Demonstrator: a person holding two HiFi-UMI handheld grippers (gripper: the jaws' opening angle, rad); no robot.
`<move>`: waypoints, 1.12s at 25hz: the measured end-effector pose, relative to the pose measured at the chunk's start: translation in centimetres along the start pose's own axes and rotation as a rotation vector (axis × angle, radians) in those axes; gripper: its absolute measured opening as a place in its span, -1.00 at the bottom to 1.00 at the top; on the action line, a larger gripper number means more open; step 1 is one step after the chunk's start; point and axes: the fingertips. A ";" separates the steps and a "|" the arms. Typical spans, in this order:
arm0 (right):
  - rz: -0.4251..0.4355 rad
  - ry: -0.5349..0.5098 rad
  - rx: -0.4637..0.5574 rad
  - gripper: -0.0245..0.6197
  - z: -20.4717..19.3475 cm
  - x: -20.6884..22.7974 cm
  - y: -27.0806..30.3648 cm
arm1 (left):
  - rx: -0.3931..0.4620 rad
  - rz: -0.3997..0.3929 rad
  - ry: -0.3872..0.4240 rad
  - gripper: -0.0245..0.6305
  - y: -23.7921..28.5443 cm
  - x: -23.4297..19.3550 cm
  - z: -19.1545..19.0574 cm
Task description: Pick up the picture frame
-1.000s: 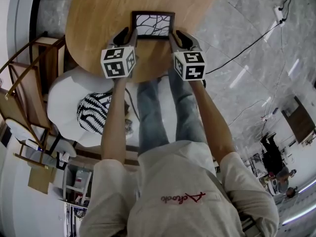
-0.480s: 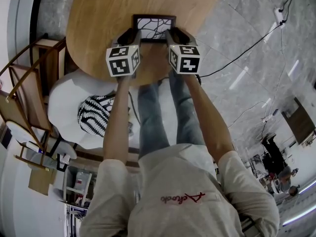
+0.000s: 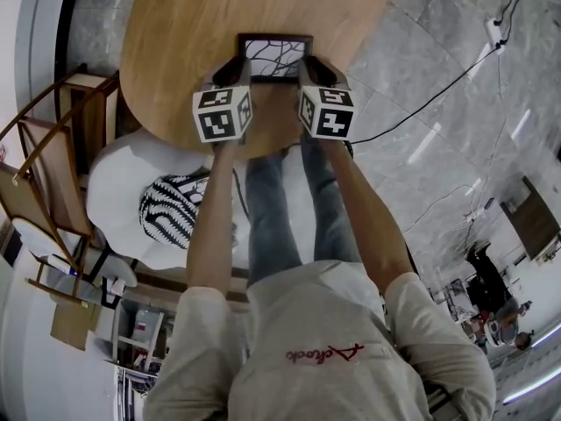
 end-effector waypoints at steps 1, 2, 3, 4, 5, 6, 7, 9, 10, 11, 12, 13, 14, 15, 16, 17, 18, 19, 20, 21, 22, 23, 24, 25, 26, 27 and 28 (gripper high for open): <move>-0.003 0.000 0.003 -0.67 0.1 0.1 -0.1 | 0.001 0.002 -0.001 -0.70 0.0 0.1 0.0; -0.006 -0.001 0.008 -0.67 0.1 0.1 -0.2 | 0.005 0.006 -0.004 -0.70 -0.1 0.1 0.0; -0.008 -0.002 0.013 -0.67 0.2 0.1 -0.3 | 0.011 0.012 -0.008 -0.70 -0.2 0.2 0.0; -0.011 -0.004 0.019 -0.68 0.4 0.0 -0.5 | 0.020 0.017 -0.015 -0.71 -0.4 0.3 0.1; -0.012 -0.007 0.026 -0.68 0.6 -0.1 -0.7 | 0.030 0.024 -0.022 -0.71 -0.7 0.3 0.2; -0.013 -0.012 0.034 -0.68 0.8 -0.2 -0.9 | 0.041 0.030 -0.027 -0.71 -1.0 0.4 0.4; -0.013 -0.018 0.043 -0.68 1.1 -0.4 -1.2 | 0.052 0.035 -0.029 -0.71 -1.4 0.5 0.6; -0.013 -0.034 0.060 -0.69 1.7 -0.6 -1.8 | 0.072 0.044 -0.030 -0.71 -2.1 0.7 1.0; -0.014 -0.043 0.069 -0.69 2.0 -0.7 -2.2 | 0.081 0.050 -0.032 -0.71 -2.5 0.9 1.3; -0.017 -0.051 0.078 -0.69 2.4 -0.9 -2.6 | 0.090 0.056 -0.034 -0.71 -2.9 1.1 1.6; -0.019 -0.059 0.089 -0.69 2.8 -1.0 -3.1 | 0.100 0.062 -0.036 -0.71 -3.3 1.3 1.9; -0.020 -0.067 0.101 -0.69 3.3 -1.2 -3.7 | 0.112 0.067 -0.039 -0.71 -3.9 1.5 2.3; -0.020 -0.077 0.113 -0.69 3.8 -1.4 -4.2 | 0.125 0.071 -0.041 -0.71 -4.4 1.8 2.7; -0.020 -0.091 0.125 -0.69 4.5 -1.6 -4.8 | 0.139 0.074 -0.041 -0.71 -5.0 2.1 3.2; -0.020 -0.106 0.137 -0.69 5.1 -1.8 -5.5 | 0.154 0.076 -0.041 -0.71 -5.6 2.3 3.8; -0.020 -0.120 0.150 -0.69 5.9 -2.0 -6.1 | 0.170 0.079 -0.041 -0.71 -6.2 2.6 4.4; -0.020 -0.132 0.164 -0.69 6.7 -2.3 -6.9 | 0.186 0.082 -0.041 -0.71 -6.9 2.9 5.1; -0.019 -0.143 0.180 -0.69 7.5 -2.7 -7.7 | 0.203 0.085 -0.041 -0.71 -7.7 3.1 5.9; -0.018 -0.155 0.197 -0.69 8.4 -3.1 -8.6 | 0.221 0.088 -0.040 -0.71 -8.6 3.4 6.7; -0.017 -0.170 0.216 -0.69 9.3 -3.5 -9.6 | 0.239 0.090 -0.039 -0.72 -9.6 3.8 7.6; -0.015 -0.186 0.236 -0.69 10.3 -3.9 -10.6 | 0.258 0.092 -0.037 -0.71 -10.6 4.2 8.6; -0.013 -0.203 0.255 -0.69 11.4 -4.4 -11.8 | 0.276 0.094 -0.035 -0.71 -11.7 4.6 9.6; -0.011 -0.218 0.272 -0.69 12.4 -4.9 -13.0 | 0.293 0.096 -0.032 -0.72 -12.9 5.1 10.6; -0.008 -0.231 0.289 -0.69 13.4 -5.4 -14.3 | 0.310 0.098 -0.029 -0.71 -14.2 5.6 11.5; -0.006 -0.241 0.304 -0.69 14.3 -5.8 -15.6 | 0.326 0.100 -0.028 -0.72 -15.5 6.1 12.4; -0.004 -0.250 0.318 -0.69 15.1 -6.3 -16.9 | 0.342 0.101 -0.027 -0.72 -16.8 6.6 13.3; -0.003 -0.260 0.332 -0.69 16.0 -6.8 -18.1 | 0.357 0.102 -0.026 -0.72 -18.0 7.1 14.1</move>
Point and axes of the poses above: the fingertips, and each gripper's own axes: y forward along the fingers, x to its right, z out of its top, and after that the axes turned 7 degrees about z, right-handed
